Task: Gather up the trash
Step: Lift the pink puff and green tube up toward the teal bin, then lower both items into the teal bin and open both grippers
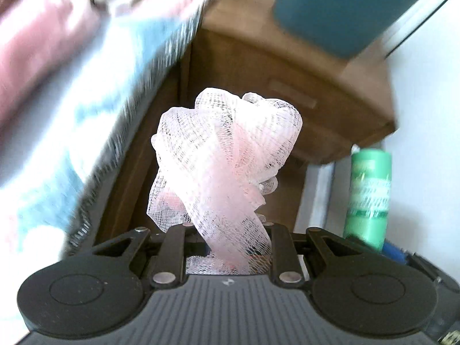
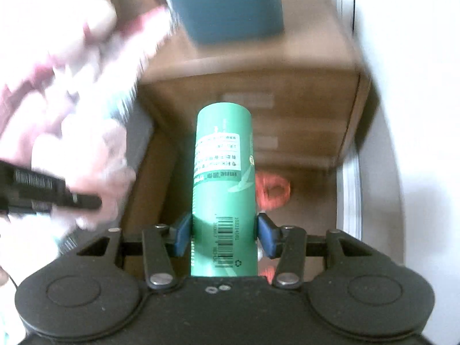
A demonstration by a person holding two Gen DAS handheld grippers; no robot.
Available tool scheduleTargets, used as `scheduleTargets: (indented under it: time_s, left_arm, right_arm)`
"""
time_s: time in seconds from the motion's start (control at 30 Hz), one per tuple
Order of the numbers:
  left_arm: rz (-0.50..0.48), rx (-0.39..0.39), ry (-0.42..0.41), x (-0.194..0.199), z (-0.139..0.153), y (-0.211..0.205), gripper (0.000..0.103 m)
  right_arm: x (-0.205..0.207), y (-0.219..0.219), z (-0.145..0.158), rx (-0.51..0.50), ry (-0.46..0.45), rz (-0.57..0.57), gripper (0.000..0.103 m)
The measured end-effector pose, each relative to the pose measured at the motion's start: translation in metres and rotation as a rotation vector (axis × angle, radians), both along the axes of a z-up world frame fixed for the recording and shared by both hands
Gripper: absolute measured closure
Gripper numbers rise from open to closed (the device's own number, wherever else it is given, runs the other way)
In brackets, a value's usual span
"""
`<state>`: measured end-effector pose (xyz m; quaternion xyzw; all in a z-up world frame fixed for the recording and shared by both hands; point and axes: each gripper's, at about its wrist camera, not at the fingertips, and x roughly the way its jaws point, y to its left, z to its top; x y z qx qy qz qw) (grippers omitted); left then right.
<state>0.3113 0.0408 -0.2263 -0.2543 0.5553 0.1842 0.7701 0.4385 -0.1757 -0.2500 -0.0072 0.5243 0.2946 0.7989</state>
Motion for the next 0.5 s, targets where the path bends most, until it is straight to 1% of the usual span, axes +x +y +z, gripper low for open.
scheduleTargets:
  time_s: [0.1,0.2,0.3,0.4,0.5]
  left_arm:
    - [0.005,0.02,-0.062,0.012,0.058,0.001,0.083]
    - [-0.005,0.022,-0.123,0.028,0.099,0.01,0.083]
    - [-0.035,0.016,-0.18,0.058,0.126,0.021,0.083]
    - [-0.088,0.025,-0.225,0.093,0.149,0.03,0.083]
    - [-0.138,0.017,-0.26,0.129,0.172,0.044,0.083]
  right_arm:
    - [0.02,0.005,0.055,0.026,-0.066,-0.009,0.055]
    - [0.041,0.014,0.097,0.054,-0.113,-0.014,0.055]
    - [0.06,0.024,0.13,0.074,-0.158,-0.019,0.055]
    - [0.076,0.034,0.156,0.107,-0.171,-0.051,0.055]
    - [0.1,0.05,0.183,0.123,-0.192,-0.084,0.055]
